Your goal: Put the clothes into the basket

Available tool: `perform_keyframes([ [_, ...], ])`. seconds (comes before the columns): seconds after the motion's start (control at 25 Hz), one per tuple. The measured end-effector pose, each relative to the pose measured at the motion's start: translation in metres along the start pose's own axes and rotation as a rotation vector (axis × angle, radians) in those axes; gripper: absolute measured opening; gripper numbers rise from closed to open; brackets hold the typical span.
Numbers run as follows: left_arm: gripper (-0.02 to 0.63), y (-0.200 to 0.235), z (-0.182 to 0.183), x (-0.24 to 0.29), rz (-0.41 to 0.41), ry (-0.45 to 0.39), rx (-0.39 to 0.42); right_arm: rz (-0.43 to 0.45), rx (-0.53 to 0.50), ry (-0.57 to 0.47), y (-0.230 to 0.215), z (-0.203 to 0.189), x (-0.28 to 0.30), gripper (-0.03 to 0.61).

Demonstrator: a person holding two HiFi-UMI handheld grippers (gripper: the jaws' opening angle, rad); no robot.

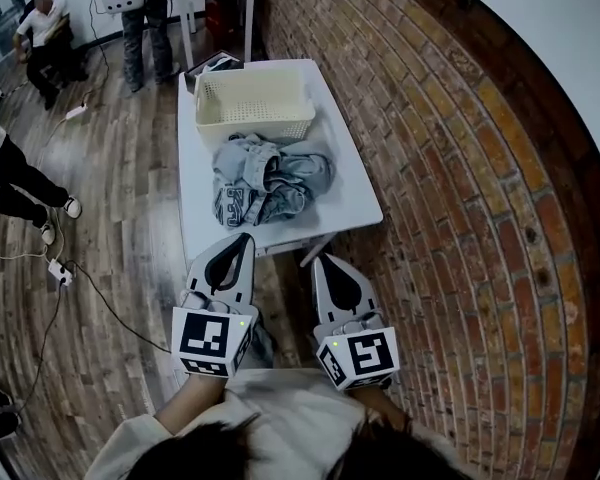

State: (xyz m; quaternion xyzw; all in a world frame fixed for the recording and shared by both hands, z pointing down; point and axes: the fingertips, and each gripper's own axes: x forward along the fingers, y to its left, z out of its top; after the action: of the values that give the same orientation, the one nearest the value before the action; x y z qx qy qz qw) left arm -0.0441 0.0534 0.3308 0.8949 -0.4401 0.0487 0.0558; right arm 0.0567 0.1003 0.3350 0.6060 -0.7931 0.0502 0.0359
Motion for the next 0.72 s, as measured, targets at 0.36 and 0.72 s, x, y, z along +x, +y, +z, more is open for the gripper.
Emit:
perform_keyframes([
  [0.36,0.006,0.059,-0.006,0.057,-0.024,0.054,-0.012,-0.02,0.023,0.032,-0.013,0.0,0.077,0.005],
  [0.72,0.006,0.086,-0.021,0.092,-0.048,0.098,-0.03,-0.044,0.037,0.075,-0.027,-0.015,0.116,0.005],
])
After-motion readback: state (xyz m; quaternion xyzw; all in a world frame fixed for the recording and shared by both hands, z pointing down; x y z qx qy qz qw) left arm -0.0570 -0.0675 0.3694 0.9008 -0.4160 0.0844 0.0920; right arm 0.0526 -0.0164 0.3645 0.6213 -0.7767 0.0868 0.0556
